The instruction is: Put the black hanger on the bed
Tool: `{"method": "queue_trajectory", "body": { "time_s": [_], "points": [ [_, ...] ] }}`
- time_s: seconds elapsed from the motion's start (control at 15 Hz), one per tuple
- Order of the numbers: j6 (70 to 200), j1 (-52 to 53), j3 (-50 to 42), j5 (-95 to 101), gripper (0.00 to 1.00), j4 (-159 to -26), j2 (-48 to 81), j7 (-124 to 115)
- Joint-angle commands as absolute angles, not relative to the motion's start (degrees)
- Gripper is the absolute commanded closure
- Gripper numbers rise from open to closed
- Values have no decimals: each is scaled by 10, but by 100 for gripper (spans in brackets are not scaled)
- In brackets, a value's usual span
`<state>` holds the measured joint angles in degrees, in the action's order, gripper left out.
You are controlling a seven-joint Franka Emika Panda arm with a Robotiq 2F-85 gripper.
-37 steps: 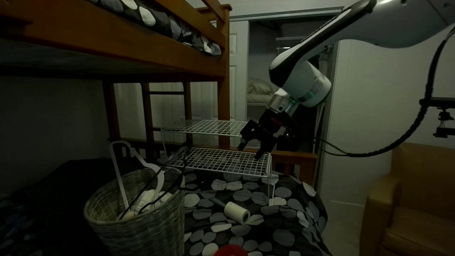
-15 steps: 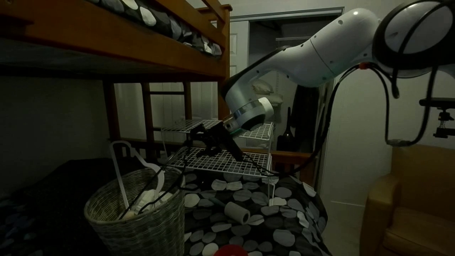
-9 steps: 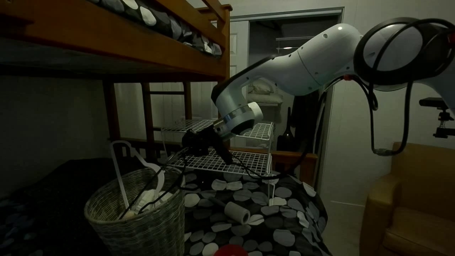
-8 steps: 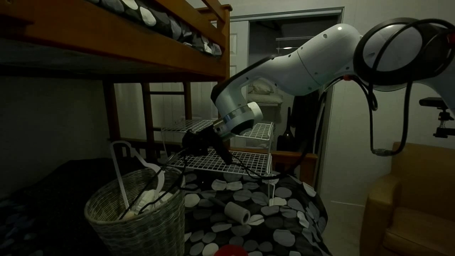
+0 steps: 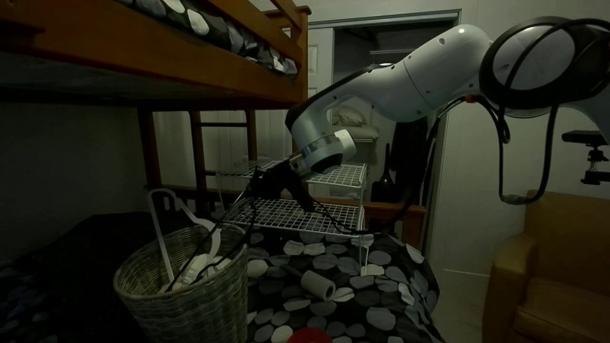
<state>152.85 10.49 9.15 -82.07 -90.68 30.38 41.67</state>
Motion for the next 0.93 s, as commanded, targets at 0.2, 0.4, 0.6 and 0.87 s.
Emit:
{"method": "queue_trajectory", "body": {
  "time_s": [0.2,0.4,0.6,0.87],
  "points": [
    [1374,44,114,-964,99,-930,255,445],
    [1261,34,106,-1001,99,-947,241,433],
    [1171,54,100,-967,100,-962,244,400],
    [1078,79,94,-889,100,-977,247,366]
  ]
}}
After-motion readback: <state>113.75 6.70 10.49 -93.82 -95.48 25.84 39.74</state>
